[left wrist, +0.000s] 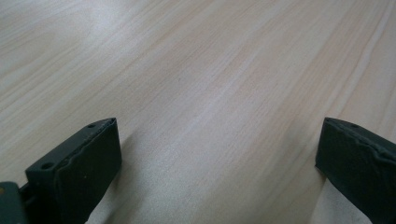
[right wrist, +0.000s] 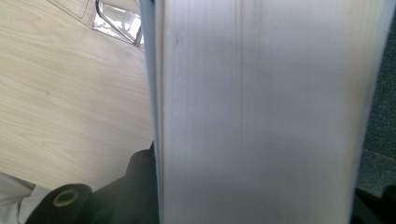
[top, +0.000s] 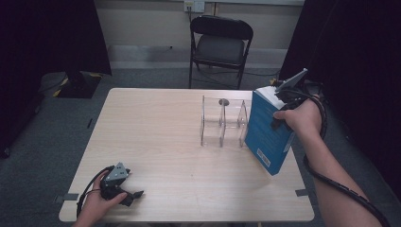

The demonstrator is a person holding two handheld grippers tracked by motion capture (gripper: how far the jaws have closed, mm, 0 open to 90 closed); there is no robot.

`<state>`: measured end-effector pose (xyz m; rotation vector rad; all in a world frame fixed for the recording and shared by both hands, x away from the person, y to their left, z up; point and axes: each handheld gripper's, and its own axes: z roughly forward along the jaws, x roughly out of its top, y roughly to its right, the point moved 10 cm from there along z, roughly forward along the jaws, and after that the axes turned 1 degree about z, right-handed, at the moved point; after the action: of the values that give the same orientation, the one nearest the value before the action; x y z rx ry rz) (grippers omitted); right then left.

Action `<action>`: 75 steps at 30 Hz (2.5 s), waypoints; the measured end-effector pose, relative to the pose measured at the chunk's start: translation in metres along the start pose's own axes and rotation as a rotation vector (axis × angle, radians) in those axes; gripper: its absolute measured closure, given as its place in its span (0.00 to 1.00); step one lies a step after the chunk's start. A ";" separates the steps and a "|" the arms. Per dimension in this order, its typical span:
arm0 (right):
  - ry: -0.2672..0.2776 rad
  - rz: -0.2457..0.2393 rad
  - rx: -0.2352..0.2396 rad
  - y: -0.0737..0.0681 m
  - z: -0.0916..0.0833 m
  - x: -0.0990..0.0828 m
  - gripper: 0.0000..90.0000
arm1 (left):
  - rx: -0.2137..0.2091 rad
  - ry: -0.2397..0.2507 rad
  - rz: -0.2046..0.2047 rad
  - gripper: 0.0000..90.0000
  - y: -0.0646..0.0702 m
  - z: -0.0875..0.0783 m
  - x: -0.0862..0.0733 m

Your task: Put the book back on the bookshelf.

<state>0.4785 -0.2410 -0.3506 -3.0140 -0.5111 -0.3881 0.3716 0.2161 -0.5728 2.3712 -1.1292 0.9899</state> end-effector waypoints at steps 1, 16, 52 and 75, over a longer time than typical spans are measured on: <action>0.004 0.005 -0.003 0.000 0.000 0.001 0.69 | 0.002 -0.001 0.008 0.00 -0.001 0.000 0.000; 0.038 0.068 -0.027 0.001 0.008 0.020 0.69 | 0.003 -0.001 0.009 0.00 -0.001 0.000 0.000; 0.086 0.156 -0.055 0.013 0.018 0.041 0.69 | 0.002 -0.001 0.008 0.00 -0.001 0.000 0.000; 0.136 0.183 -0.063 0.014 0.020 0.058 0.69 | 0.009 -0.005 0.020 0.00 -0.002 0.000 0.000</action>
<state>0.5409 -0.2335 -0.3547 -3.0312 -0.2148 -0.6004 0.3729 0.2169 -0.5726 2.3754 -1.1556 0.9982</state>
